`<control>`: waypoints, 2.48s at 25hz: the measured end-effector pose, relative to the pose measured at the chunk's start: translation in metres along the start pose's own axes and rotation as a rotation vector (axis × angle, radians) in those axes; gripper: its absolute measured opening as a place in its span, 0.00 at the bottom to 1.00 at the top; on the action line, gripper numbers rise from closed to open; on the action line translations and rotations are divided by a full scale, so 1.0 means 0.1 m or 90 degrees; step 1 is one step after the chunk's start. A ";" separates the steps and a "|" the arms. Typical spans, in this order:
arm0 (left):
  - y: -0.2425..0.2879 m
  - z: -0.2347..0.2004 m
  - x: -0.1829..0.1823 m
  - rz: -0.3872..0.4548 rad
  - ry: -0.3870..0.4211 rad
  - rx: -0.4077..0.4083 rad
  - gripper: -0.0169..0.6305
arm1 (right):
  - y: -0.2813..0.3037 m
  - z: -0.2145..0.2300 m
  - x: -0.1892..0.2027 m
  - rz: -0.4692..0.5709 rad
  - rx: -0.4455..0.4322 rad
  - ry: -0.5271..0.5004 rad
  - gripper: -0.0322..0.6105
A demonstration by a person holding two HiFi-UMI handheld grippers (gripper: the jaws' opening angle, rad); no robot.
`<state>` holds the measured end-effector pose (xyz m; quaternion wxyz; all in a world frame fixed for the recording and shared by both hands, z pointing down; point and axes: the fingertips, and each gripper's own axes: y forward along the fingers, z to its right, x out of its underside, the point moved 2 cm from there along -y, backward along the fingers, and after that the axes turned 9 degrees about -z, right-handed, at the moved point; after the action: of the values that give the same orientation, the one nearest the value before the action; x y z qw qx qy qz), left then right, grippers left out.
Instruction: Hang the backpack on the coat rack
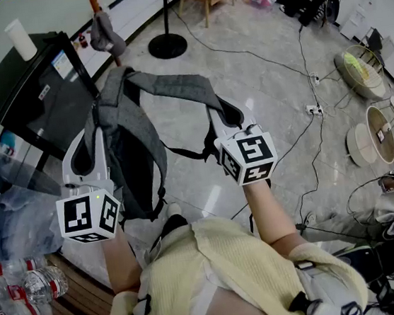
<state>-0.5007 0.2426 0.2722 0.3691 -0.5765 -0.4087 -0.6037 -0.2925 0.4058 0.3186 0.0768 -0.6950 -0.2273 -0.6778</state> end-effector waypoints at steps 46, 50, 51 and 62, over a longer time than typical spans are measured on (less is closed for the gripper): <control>1.46 -1.06 0.61 -0.048 -0.132 -0.002 0.11 | 2.26 0.17 -0.15 -0.051 -0.057 -0.011 0.11; 1.75 -1.04 0.56 -0.052 -0.125 -0.047 0.12 | 2.62 0.41 -0.18 -0.053 -0.097 -0.015 0.11; 1.80 -1.04 0.54 -0.051 -0.125 -0.059 0.12 | 2.71 0.45 -0.19 -0.051 -0.108 -0.016 0.11; 2.20 -1.00 0.36 -0.041 -0.105 -0.171 0.12 | 3.41 0.76 -0.40 -0.009 -0.221 -0.004 0.11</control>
<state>-0.3407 0.0647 0.3227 0.2337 -0.6550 -0.3716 -0.6150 -0.0797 0.1270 0.3431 -0.0498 -0.6985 -0.1115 -0.7051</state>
